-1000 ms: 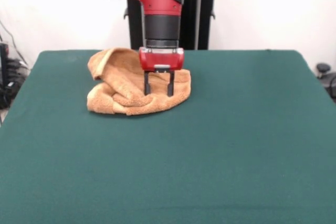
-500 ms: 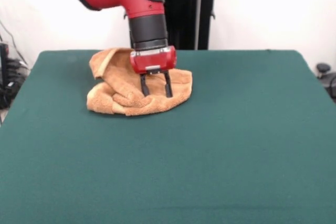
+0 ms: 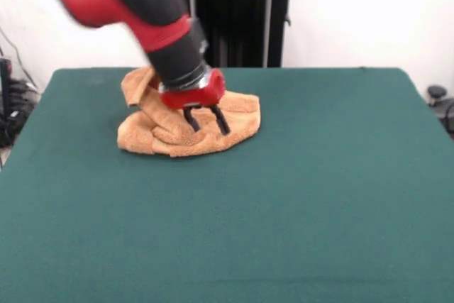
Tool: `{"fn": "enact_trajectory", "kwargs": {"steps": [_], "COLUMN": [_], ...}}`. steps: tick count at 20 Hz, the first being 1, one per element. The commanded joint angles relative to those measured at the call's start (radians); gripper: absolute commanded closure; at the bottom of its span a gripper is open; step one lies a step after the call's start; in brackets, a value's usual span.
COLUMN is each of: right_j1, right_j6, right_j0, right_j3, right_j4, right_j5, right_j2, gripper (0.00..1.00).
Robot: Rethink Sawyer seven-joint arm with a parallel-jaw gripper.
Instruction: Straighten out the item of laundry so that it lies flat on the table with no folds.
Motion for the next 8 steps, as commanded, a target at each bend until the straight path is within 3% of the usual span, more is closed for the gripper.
{"fn": "enact_trajectory", "kwargs": {"steps": [1, 3, 8], "right_j1": [0.872, 0.915, 0.979], "right_j6": [0.044, 0.017, -0.047], "right_j0": [0.135, 0.125, 0.096], "right_j3": [-0.390, -0.432, -0.479], "right_j4": [0.137, 0.137, 0.145], "right_j5": [1.111, 1.240, 1.363], "right_j2": [-0.189, -0.174, -0.139], "gripper": [0.00, 0.00, 0.00]}}
